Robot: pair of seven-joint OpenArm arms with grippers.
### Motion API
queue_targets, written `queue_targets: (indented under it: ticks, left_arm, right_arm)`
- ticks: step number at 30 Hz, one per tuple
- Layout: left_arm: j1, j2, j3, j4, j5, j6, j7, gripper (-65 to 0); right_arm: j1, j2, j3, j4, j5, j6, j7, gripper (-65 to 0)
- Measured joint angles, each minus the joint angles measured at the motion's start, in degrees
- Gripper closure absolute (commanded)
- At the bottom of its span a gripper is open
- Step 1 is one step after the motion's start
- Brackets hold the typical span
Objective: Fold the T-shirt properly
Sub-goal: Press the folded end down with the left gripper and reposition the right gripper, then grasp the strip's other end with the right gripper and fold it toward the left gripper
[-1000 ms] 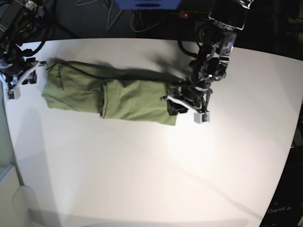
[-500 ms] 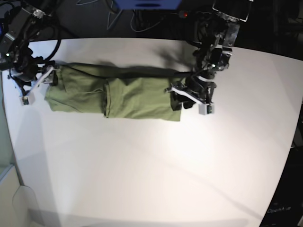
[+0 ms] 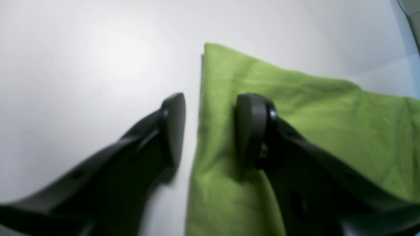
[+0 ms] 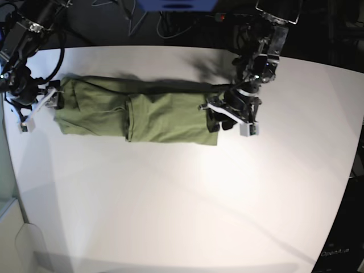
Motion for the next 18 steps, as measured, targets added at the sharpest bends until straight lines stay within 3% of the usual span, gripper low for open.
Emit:
queue_targets:
  ticks: [10,18]
  left_arm:
    - [0.0,0.0,0.0,0.0,0.0,0.0,0.0,-29.5]
    - [0.0,0.0,0.0,0.0,0.2,0.0,0.0,-29.5]
  right_arm:
    - [0.1,0.4,0.0,-5.4,-0.1,0.0,3.3,-48.8]
    - [0.6,0.6,-6.2,-8.5,0.6,-0.1,8.2,-48.8]
